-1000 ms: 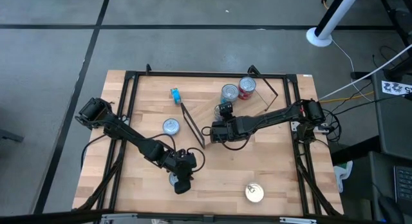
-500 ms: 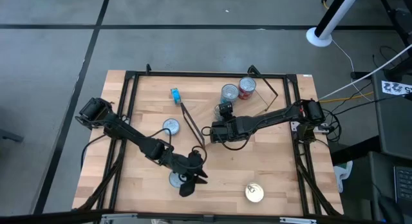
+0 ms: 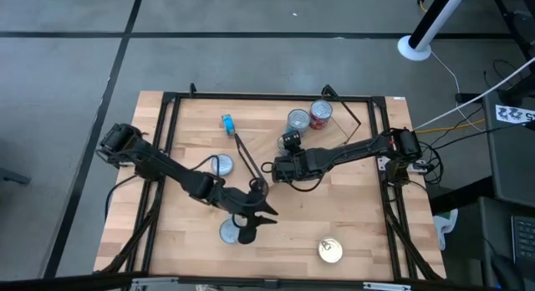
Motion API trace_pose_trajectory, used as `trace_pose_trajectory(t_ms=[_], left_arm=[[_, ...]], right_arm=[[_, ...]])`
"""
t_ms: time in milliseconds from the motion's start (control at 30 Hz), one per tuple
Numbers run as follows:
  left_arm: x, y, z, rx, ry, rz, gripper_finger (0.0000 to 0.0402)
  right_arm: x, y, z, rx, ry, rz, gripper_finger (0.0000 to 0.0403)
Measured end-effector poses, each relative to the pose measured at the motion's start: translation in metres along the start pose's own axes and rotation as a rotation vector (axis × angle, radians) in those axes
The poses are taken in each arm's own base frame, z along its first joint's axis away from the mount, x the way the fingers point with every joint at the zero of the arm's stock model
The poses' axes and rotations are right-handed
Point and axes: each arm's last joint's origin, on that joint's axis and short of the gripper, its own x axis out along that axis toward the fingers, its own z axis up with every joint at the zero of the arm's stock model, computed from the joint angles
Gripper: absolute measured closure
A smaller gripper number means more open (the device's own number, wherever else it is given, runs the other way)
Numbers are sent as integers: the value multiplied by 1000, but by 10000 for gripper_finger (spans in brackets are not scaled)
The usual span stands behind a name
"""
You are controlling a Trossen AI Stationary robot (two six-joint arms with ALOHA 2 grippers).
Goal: Stack canned seafood by type on shelf
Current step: Stack the left blue tuna can on top of the blue tuna can on the shelf
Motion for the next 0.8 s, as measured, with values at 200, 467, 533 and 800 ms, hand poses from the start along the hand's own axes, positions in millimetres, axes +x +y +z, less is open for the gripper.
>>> trace_pose_trajectory(t_ms=[200, 467, 533, 800], left_arm=[[-19, 0, 13, 86, -20, 1, 290], [-41, 3, 17, 149, 39, 54, 290], [-46, 5, 19, 161, 39, 86, 290], [-50, 6, 21, 191, 33, 121, 290]], right_arm=[[0, -2, 6, 50, -52, -9, 184], [-1, -4, 11, 94, -95, -18, 184], [-1, -4, 11, 91, -88, -25, 184], [2, -6, 7, 79, -53, -49, 184]])
